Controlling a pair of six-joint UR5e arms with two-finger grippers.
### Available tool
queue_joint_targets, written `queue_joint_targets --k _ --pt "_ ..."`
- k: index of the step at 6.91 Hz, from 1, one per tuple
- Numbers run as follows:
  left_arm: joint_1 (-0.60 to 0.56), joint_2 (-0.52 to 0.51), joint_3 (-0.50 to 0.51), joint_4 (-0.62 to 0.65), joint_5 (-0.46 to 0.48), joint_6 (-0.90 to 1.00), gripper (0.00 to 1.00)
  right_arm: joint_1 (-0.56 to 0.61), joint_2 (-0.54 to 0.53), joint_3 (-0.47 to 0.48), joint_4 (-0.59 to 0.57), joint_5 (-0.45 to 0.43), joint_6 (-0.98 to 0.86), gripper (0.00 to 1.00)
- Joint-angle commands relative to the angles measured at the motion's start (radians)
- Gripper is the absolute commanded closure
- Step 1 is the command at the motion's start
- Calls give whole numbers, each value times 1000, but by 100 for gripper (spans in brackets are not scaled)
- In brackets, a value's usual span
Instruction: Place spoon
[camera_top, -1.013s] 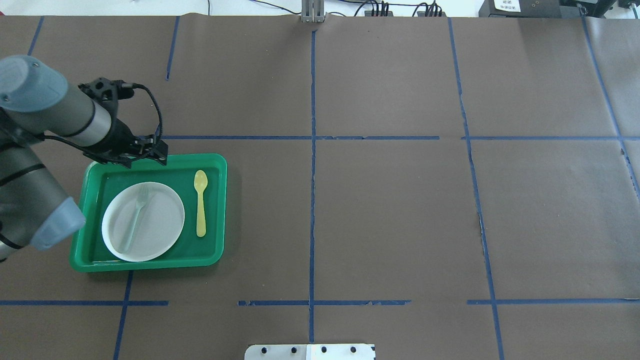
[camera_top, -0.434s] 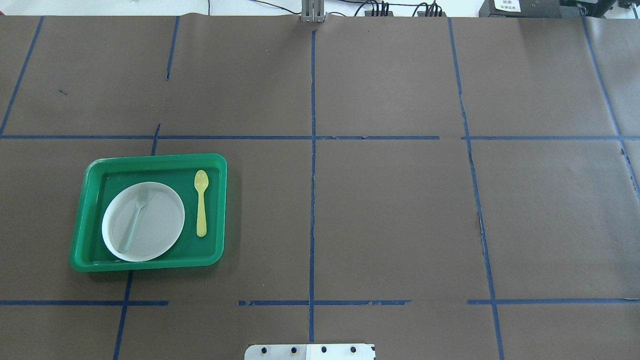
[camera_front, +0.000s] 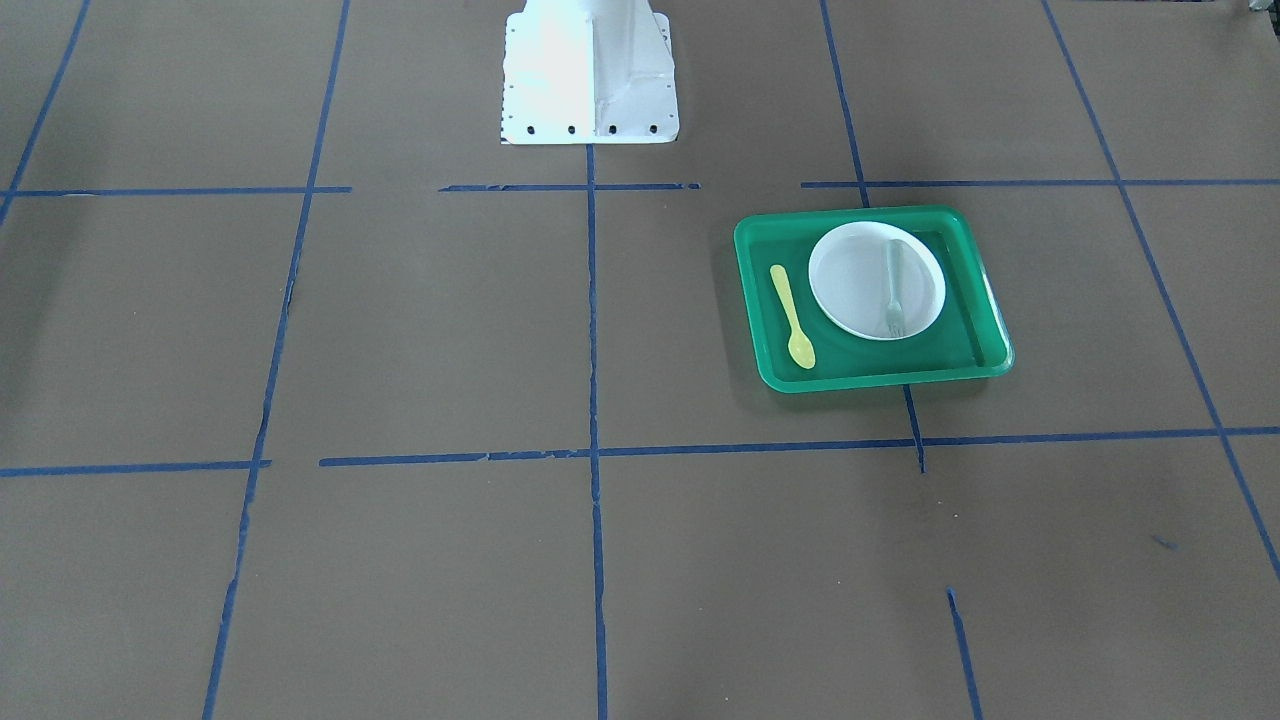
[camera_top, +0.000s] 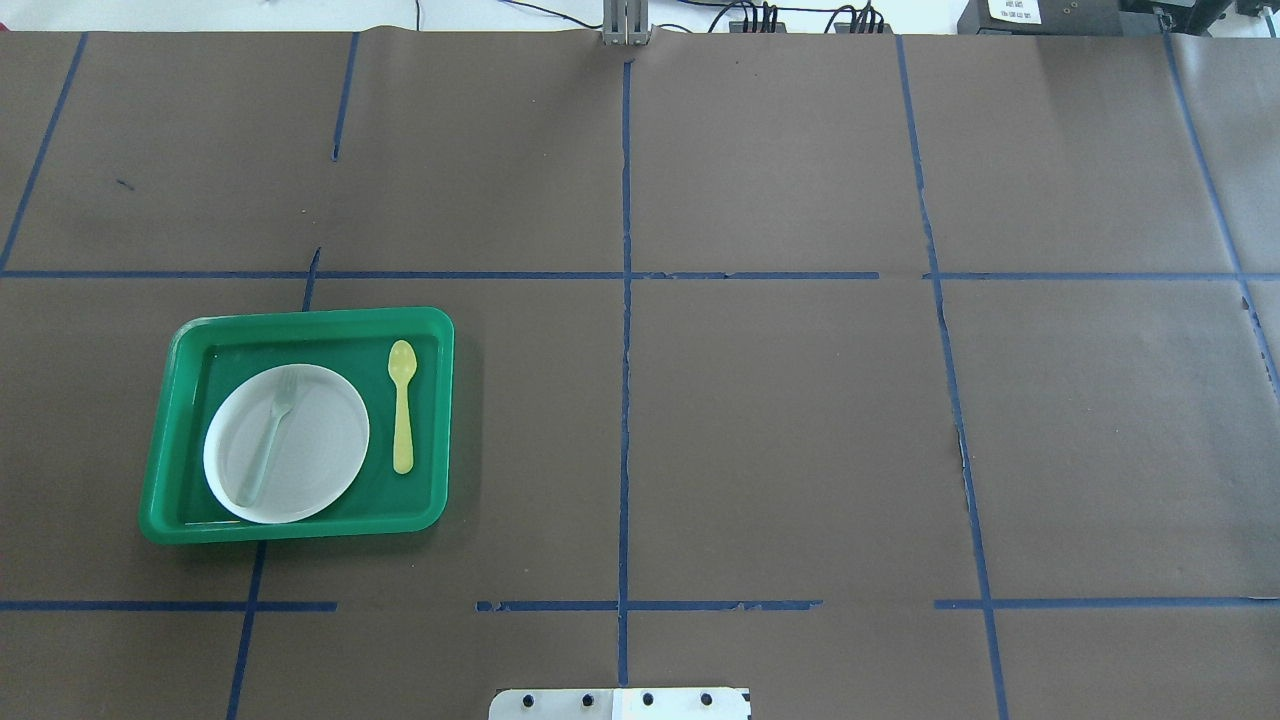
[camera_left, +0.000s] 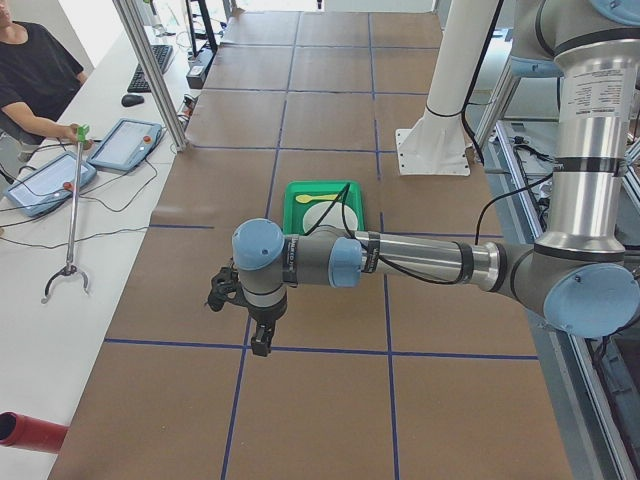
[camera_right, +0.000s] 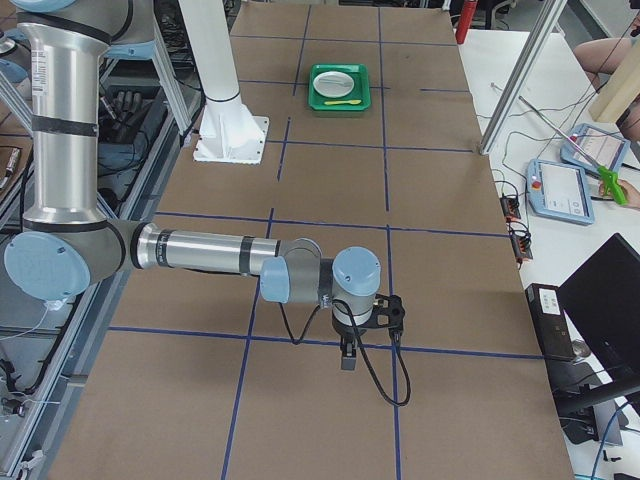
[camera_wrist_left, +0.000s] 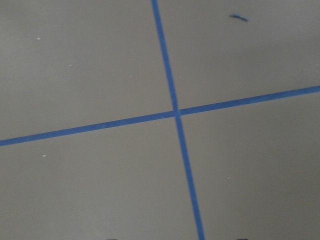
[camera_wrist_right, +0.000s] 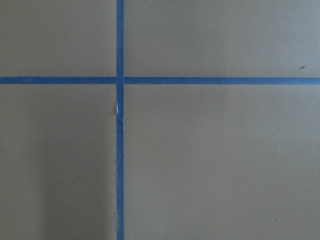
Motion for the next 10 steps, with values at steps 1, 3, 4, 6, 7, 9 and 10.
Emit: queue_joint_targets --k 1,3,4,6,7,9,10 --pt "-12 8 -7 11 -3 -85 0 0 -1 0 0 0 0 0" --pt "-8 11 2 -21 -3 -86 0 0 0 0 0 0 0 0" --pt "-7 7 4 -38 -3 -85 0 0 0 0 0 0 0 0" --pt "-1 8 15 -72 -4 -88 0 0 0 0 0 0 0 0" --pt "-1 1 15 -72 -4 -88 0 0 0 -2 0 0 0 0" --pt "-1 1 10 -66 -4 -86 0 0 -1 0 0 -1 0 0" --pt "-4 2 -5 -63 -4 -86 0 0 0 0 0 0 0 0"
